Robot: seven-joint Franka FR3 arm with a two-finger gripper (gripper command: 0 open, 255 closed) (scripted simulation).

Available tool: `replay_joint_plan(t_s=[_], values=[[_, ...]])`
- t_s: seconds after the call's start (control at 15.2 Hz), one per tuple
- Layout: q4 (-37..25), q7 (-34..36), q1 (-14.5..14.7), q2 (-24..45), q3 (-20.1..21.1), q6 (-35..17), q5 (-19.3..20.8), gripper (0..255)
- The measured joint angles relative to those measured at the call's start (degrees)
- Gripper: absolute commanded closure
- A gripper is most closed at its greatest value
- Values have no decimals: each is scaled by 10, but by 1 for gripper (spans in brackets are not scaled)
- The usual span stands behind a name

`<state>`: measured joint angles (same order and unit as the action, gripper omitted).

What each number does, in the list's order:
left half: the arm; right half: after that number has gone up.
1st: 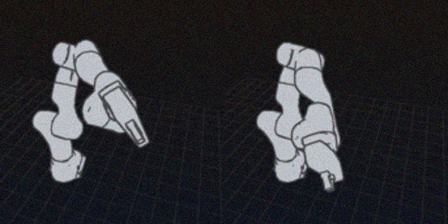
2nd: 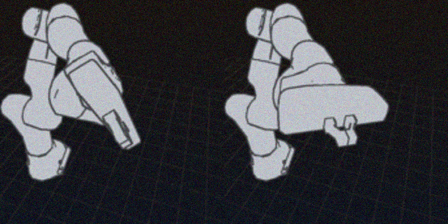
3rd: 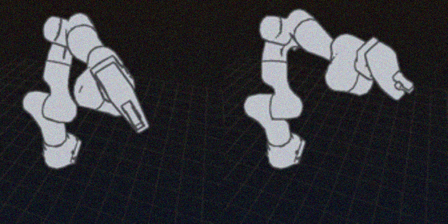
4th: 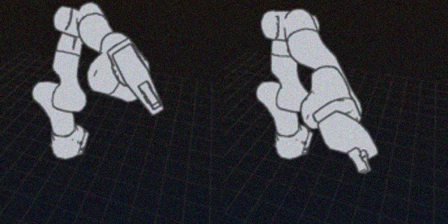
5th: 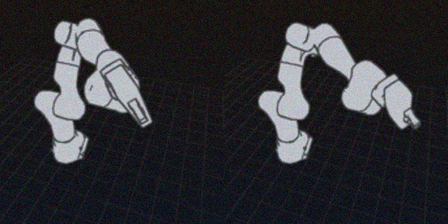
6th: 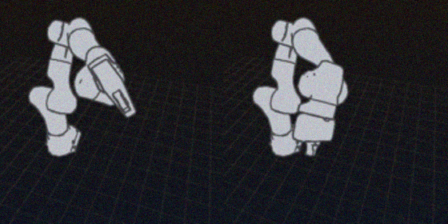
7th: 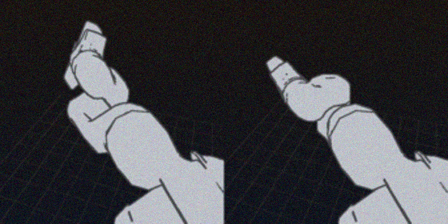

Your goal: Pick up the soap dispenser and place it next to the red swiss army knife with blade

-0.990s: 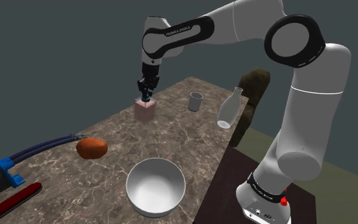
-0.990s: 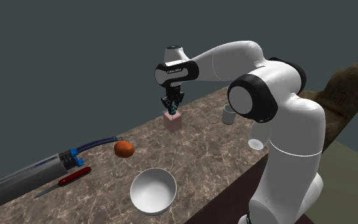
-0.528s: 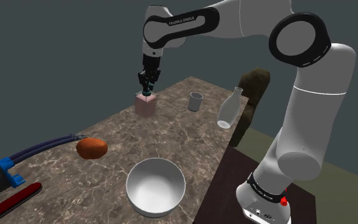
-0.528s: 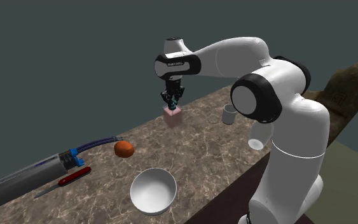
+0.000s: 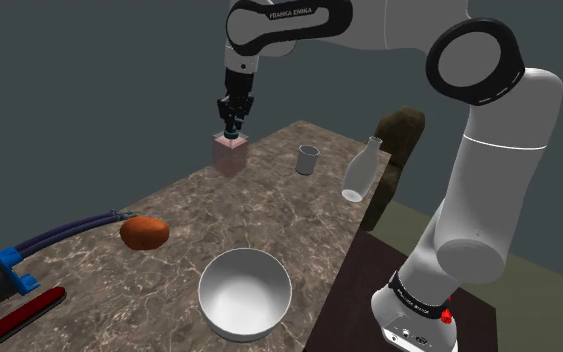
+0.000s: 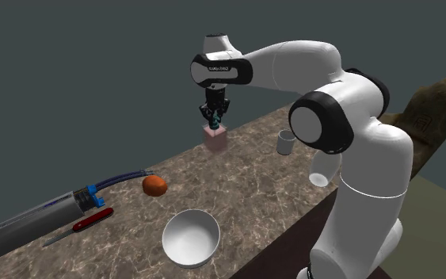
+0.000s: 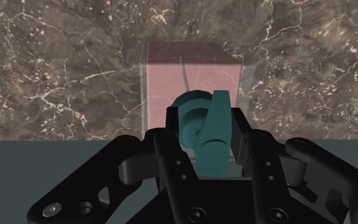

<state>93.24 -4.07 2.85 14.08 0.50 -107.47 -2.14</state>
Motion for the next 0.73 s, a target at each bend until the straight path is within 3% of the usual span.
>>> replay_joint_plan(t_s=[0.73], values=[[-77, 2, -1, -5, 0, 82, 1, 255]])
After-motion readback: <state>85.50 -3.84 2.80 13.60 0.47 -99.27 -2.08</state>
